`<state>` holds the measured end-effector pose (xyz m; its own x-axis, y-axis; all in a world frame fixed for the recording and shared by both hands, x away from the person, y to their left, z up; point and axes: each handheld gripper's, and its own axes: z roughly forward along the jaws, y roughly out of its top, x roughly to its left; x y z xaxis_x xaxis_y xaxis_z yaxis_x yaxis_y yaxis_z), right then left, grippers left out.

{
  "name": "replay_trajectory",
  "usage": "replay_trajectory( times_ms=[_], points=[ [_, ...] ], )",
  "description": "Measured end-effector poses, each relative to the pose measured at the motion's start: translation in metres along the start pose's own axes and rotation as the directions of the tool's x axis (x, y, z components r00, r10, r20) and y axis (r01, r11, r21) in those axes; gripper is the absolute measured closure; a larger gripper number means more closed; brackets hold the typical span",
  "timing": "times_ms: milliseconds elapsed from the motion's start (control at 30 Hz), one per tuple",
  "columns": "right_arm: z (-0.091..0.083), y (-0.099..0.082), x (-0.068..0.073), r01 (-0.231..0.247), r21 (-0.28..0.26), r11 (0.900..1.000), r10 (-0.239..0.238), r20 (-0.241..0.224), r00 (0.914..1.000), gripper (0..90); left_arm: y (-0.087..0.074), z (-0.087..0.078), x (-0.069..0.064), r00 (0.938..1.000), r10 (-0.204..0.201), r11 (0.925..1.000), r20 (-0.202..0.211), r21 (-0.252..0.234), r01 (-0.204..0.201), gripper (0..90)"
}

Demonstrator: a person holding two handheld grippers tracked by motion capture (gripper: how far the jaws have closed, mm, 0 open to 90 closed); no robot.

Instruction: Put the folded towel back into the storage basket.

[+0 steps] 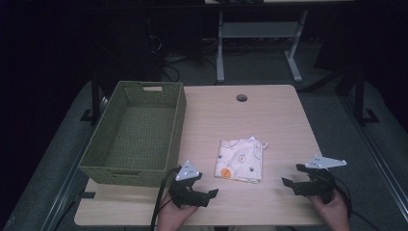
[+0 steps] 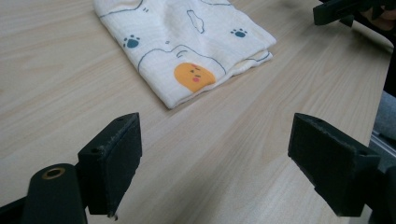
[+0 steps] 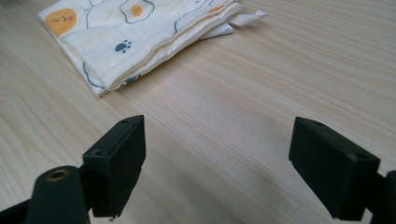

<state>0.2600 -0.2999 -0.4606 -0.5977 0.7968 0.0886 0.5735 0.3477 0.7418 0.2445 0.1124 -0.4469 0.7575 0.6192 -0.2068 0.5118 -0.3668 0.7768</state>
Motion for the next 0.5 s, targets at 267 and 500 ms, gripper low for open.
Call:
replay_trajectory(
  times_ms=[267, 500],
  points=[
    [-0.003, 0.001, 0.001, -0.002, -0.012, 0.9999, 0.002, 0.0, 1.0, 17.9, 0.011, 0.009, -0.005, 0.9998, 0.006, 0.9994, 0.021, 0.035, -0.007, 18.1],
    [-0.006, 0.003, 0.002, 0.001, -0.029, 0.9996, -0.001, -0.001, 1.0, 17.7, 0.03, 0.021, -0.009, 0.9986, 0.018, 0.9981, 0.049, 0.058, -0.021, 18.1]
  ],
)
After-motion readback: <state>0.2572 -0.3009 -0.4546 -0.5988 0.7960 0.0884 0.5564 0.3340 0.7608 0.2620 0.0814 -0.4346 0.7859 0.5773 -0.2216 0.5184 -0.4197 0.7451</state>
